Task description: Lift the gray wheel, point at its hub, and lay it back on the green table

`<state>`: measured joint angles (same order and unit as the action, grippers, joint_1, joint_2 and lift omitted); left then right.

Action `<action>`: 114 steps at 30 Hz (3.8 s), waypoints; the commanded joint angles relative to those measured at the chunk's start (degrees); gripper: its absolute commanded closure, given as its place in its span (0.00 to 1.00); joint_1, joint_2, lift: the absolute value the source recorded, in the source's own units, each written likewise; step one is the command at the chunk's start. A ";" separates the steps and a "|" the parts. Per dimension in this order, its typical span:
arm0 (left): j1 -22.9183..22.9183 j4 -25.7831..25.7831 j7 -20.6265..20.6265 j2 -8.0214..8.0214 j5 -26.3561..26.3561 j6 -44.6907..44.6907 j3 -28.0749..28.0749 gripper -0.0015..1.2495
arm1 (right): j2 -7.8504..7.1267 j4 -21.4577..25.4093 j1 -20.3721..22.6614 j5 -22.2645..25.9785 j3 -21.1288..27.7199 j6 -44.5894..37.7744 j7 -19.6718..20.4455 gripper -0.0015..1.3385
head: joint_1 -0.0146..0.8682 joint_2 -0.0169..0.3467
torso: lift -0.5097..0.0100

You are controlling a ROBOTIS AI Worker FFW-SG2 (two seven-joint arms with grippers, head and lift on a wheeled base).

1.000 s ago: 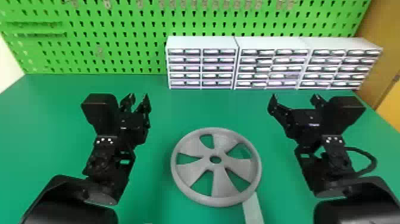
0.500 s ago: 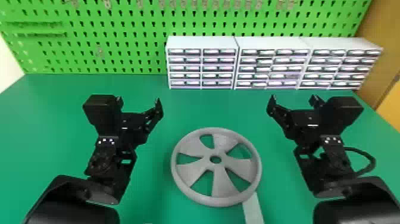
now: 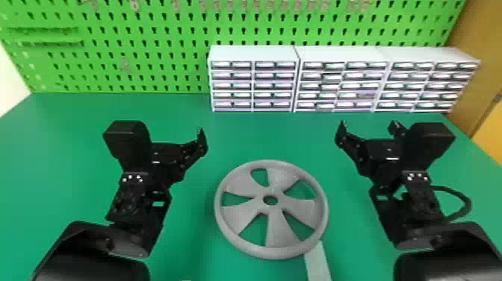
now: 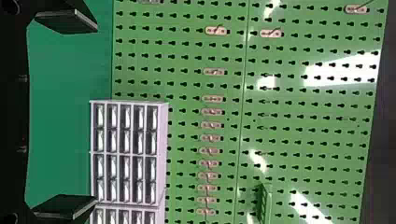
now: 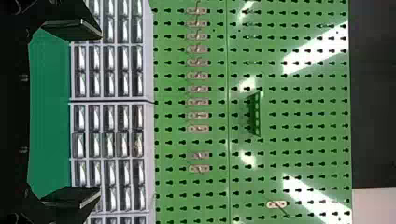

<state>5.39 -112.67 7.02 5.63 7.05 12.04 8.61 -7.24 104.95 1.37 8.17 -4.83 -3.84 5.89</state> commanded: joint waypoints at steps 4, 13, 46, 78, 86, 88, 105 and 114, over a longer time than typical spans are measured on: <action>-0.03 0.35 -0.17 0.00 0.24 0.00 -0.09 0.00 | 0.03 -0.01 0.12 -0.17 0.35 -0.56 0.00 0.10 | 0.80 0.18 | 0.80; -0.47 0.61 -0.34 0.00 0.86 0.00 -0.70 0.00 | -0.06 -0.01 -0.85 -0.35 0.44 -0.64 0.00 0.10 | 0.80 0.18 | 0.80; -36.60 4.92 -5.00 3.34 -1.16 -14.94 -0.61 0.00 | -3.93 -1.95 -33.10 -3.95 0.17 8.50 0.00 0.08 | 0.80 0.18 | 0.80; -58.83 -6.07 -3.95 5.89 -3.89 -23.12 -1.40 0.00 | -7.97 4.47 -56.48 -6.85 -2.82 15.00 1.58 0.09 | 0.80 0.18 | 0.80; -59.10 -6.95 -3.68 6.06 -3.71 -23.29 -1.49 0.00 | -8.23 5.35 -57.36 -7.11 -1.94 15.53 1.76 0.09 | 0.80 0.18 | 0.80; -59.01 -6.95 -3.51 6.06 -3.80 -23.29 -1.58 0.00 | -8.23 5.44 -57.18 -7.46 -1.67 16.14 1.85 0.09 | 0.80 0.18 | 0.80; -59.10 -6.86 -1.84 5.98 -5.12 -23.20 -3.60 0.00 | -7.71 5.52 -56.39 -8.17 -1.94 17.37 3.52 0.09 | 0.80 0.18 | 0.80; -59.18 -6.60 -1.31 5.89 -6.53 -23.20 -3.51 0.00 | -7.71 5.52 -56.30 -8.17 -1.94 17.90 3.87 0.09 | 0.80 0.18 | 0.80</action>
<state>-53.73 -119.32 5.59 11.52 1.19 -11.17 4.96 -14.94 110.48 -54.95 -0.04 -6.81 13.96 9.73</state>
